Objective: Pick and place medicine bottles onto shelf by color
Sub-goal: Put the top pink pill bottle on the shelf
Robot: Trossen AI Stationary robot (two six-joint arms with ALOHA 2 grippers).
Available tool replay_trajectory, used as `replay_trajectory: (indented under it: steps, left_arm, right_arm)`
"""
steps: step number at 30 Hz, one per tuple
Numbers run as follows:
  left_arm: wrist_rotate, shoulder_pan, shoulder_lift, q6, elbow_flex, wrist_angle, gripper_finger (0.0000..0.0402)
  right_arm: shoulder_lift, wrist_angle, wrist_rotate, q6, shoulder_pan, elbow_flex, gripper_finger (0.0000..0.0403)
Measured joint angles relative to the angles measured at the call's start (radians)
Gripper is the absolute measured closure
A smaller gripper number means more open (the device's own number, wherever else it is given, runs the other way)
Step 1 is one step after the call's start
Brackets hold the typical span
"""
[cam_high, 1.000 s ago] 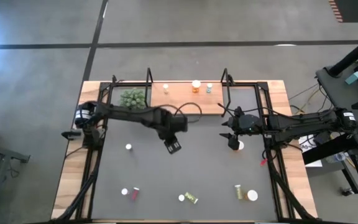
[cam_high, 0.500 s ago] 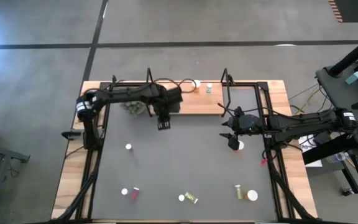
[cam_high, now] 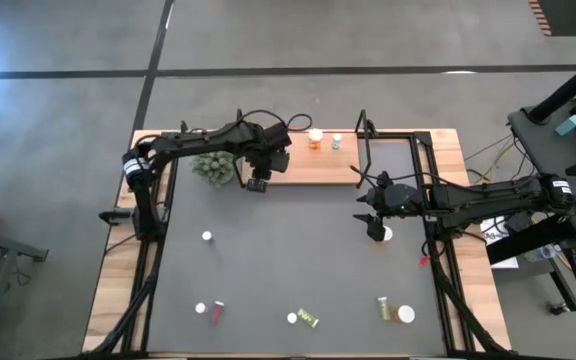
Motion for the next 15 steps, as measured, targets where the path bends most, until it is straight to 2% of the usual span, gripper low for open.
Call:
replay_trajectory:
  steps: [6,15]
  left_arm:
    - [0.003,0.011,0.057,0.022,0.018,0.043,0.0297]
    - [0.002,0.030,0.161,0.032,0.158,0.022,0.0297]
  right_arm:
    - [0.000,0.000,0.000,0.000,0.000,0.000,0.0165]
    - [0.000,0.000,0.000,0.000,0.000,0.000,0.0165]
